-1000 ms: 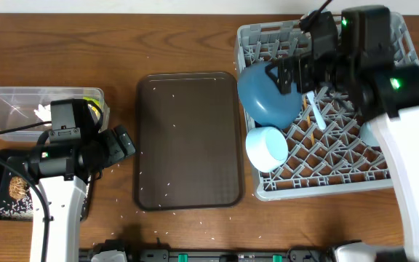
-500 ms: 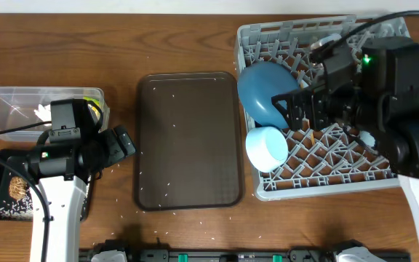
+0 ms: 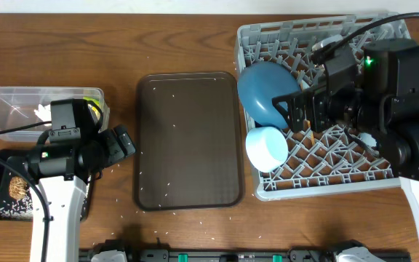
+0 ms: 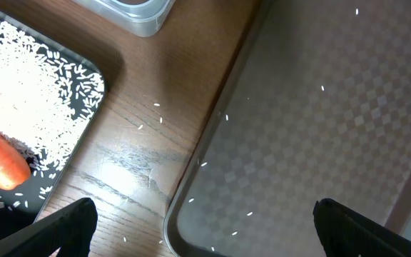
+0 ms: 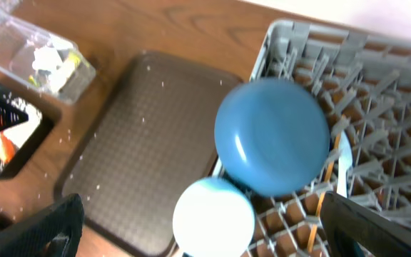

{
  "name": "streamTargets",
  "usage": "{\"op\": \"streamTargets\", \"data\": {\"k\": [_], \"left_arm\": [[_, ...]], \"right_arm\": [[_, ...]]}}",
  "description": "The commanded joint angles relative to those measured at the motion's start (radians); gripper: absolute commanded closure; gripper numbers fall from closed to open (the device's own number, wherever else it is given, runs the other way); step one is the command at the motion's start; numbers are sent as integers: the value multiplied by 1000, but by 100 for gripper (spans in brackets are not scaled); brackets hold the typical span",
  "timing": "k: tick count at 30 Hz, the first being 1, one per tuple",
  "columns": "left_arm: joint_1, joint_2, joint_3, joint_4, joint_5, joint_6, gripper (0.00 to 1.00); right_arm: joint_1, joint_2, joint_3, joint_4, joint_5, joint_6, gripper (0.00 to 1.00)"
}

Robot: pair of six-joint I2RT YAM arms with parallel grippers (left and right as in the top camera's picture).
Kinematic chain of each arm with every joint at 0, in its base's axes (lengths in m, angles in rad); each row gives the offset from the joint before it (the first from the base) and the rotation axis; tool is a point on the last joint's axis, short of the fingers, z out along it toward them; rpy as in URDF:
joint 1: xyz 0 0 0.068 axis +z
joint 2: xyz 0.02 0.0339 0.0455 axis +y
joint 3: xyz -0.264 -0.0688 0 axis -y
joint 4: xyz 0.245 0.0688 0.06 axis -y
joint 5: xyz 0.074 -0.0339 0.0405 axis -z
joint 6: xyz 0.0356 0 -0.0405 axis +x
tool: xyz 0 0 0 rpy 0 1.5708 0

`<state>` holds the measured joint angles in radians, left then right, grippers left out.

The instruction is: Sort waste into correct bins and load items into the dishwasher rack

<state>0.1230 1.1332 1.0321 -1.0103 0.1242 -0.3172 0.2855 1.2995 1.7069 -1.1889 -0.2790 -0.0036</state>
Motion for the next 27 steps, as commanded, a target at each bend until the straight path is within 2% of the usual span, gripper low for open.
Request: {"op": "streamTargets", "data": {"k": [1, 4, 8, 11, 14, 19, 27], "left_arm": [[5, -3, 19, -3, -8, -5, 2], [5, -3, 19, -3, -8, -5, 2], [5, -3, 19, -3, -8, -5, 2], [5, -3, 19, -2, -8, -5, 2], [5, -3, 19, -3, -8, -5, 2], [5, -3, 19, -2, -8, -5, 2], [5, -3, 19, -3, -8, -5, 2]], "right_arm": [[-5, -12, 6, -50, 79, 29, 1], [-47, -27, 6, -121, 170, 93, 1], [-94, -90, 4, -162, 186, 94, 1], [-109, -143, -8, -122, 185, 31, 1], [-115, -207, -69, -1, 185, -22, 1], [-156, -396, -353, 257, 164, -46, 1], [-199, -752, -923, 533, 140, -46, 1]]}}
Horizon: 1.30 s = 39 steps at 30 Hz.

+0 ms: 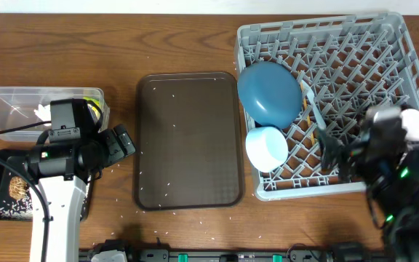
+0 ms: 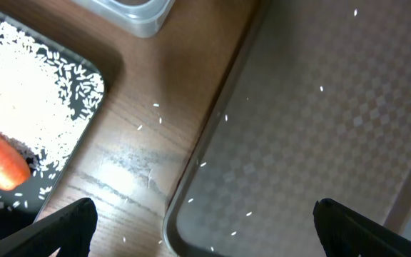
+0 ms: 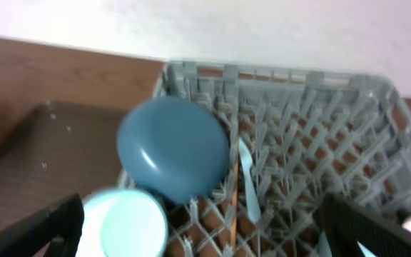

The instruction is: Sort waste into correct bins and load items into the dishwasher rack

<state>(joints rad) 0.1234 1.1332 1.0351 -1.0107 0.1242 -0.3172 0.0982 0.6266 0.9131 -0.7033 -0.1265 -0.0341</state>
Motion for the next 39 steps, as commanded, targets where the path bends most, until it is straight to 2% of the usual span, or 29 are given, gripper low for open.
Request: {"op": "streamTargets", "data": {"k": [1, 7, 16, 21, 39], "left_arm": [[4, -3, 16, -2, -8, -5, 2], [4, -3, 16, -2, -8, -5, 2], [4, -3, 16, -2, -8, -5, 2], [4, -3, 16, -2, -8, -5, 2], [4, -3, 16, -2, -8, -5, 2]], "right_arm": [[-17, -126, -201, 92, -13, -16, 1], [-37, -372, -546, 288, -13, -4, 1], [-39, -617, -861, 521, -13, -4, 1], [-41, -622, -909, 665, 0, -9, 1], [-41, -620, -908, 642, -5, -8, 1]]}}
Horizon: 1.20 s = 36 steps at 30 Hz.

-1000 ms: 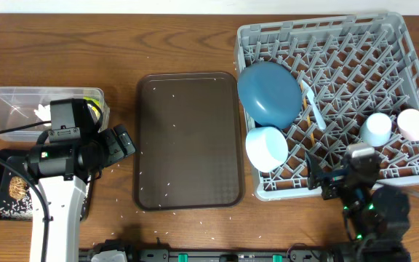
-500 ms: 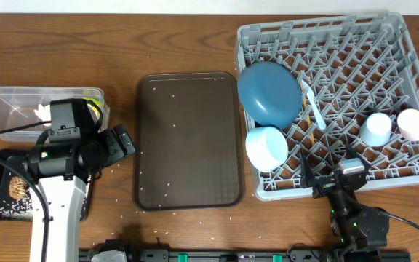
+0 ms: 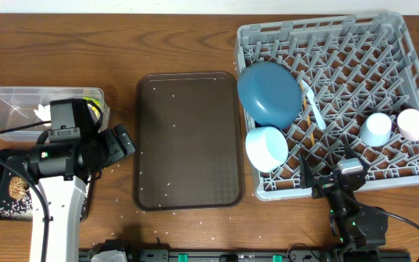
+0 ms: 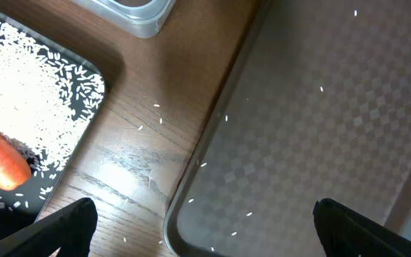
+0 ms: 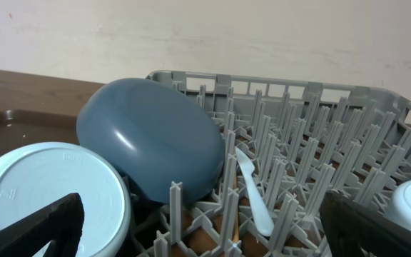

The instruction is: Sort waste into correct bins and load items into the dishwasher rack

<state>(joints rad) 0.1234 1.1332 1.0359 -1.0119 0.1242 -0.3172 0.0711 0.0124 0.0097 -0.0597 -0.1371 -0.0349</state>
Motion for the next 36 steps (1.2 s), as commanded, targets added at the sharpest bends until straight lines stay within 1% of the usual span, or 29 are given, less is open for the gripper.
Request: {"op": "streamTargets", "data": {"k": [1, 16, 17, 18, 20, 22, 25, 29, 36], "left_arm": [[4, -3, 16, -1, -8, -5, 2], [2, -31, -9, -1, -8, -5, 2], [3, -45, -16, 0, -21, -5, 2], [4, -64, -23, 0, -64, -5, 2], [4, -127, -49, 11, -122, -5, 2], [4, -215, -95, 58, -126, -2, 2], [-2, -366, -188, 214, -124, 39, 2], [-24, -539, -295, 381, -111, 149, 2], [-91, -766, -367, 435, -109, 326, 2]], "right_arm": [[-14, -6, -5, -2, 6, -7, 1], [-14, -6, -4, -2, 6, -7, 1], [-14, -6, -4, -2, 6, -7, 1], [-14, -6, -4, -2, 6, -7, 1], [-14, -6, -4, -2, 6, -7, 1], [-14, -6, -4, -2, 6, -7, 1], [-14, -6, -4, -2, 6, -7, 1], [-14, -6, -4, -2, 6, -7, 1], [-14, -6, -4, -2, 6, -7, 1]]}}
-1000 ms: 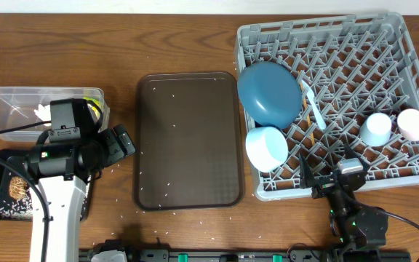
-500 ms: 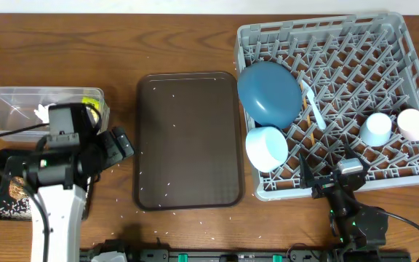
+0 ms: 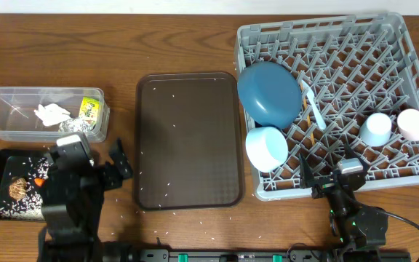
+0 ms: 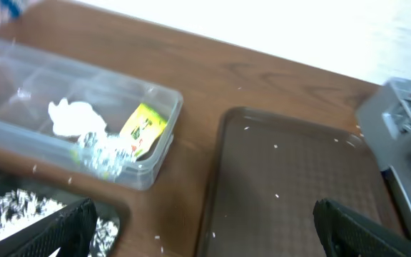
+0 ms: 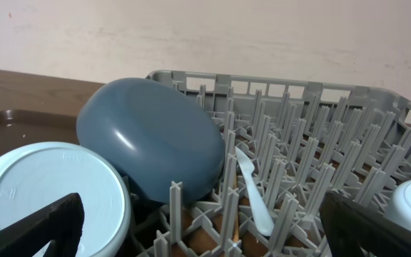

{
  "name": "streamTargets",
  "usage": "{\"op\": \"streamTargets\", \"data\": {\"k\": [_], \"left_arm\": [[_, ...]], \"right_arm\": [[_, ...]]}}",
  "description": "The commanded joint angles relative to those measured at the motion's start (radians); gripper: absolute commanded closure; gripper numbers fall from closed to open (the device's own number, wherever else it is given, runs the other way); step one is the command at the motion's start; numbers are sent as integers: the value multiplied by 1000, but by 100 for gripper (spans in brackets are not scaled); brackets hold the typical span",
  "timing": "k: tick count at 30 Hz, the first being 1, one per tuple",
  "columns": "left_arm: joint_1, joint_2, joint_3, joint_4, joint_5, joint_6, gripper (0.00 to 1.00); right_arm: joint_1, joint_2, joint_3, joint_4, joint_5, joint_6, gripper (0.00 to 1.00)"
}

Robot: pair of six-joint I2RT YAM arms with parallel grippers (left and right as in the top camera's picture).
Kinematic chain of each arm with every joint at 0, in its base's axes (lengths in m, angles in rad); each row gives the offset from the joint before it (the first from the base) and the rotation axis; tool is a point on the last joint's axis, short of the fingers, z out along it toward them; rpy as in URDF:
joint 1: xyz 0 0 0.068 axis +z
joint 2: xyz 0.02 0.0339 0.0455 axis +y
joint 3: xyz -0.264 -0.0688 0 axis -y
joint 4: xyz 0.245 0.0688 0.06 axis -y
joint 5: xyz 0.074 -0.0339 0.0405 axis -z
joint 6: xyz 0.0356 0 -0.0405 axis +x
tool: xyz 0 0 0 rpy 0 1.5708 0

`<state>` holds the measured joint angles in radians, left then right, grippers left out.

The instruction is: Sort waste into correct bins and load items into the dishwasher rack

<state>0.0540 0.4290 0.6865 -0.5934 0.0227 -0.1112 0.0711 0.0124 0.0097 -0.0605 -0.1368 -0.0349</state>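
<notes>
The grey dishwasher rack (image 3: 413,29) holds a blue bowl (image 3: 269,92) on edge, a light blue cup (image 3: 266,148), a white spoon (image 3: 310,94), a pale blue cup (image 3: 376,129) and a pink cup (image 3: 414,124). My right gripper (image 3: 331,172) sits low in front of the rack, open and empty, facing the bowl (image 5: 152,135) and cup (image 5: 48,193). My left gripper (image 3: 120,164) is open and empty at the front left, between the black tray and the brown tray (image 3: 188,138).
A clear bin (image 3: 42,113) at the left holds white tissue, a yellow wrapper and foil. The black tray carries rice and food scraps. Rice grains lie scattered on the brown tray (image 4: 298,178) and on the wood around it.
My left arm has drawn back toward the table's front edge, and its camera now looks out over the clear bin and brown tray instead of down at the tray's edge. The right arm is unchanged.
My right gripper was open over the rack near the blue bowl, with the left arm beside the brown tray. The right arm then stood at the rack's front edge, then low in front of it. Now the left arm has pulled back too.
</notes>
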Motion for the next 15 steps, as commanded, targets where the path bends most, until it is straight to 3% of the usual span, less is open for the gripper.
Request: {"op": "streamTargets", "data": {"k": [1, 7, 15], "left_arm": [[-27, -85, -24, 22, -8, 139, 2], [-31, -212, -112, 96, -9, 227, 2], [-31, -359, -311, 236, -8, 227, 2]], "right_arm": [[-14, -6, -4, -1, 6, -7, 1], [-14, -6, -5, -1, 6, -7, 1], [-14, -6, -4, -1, 6, -7, 1]]}}
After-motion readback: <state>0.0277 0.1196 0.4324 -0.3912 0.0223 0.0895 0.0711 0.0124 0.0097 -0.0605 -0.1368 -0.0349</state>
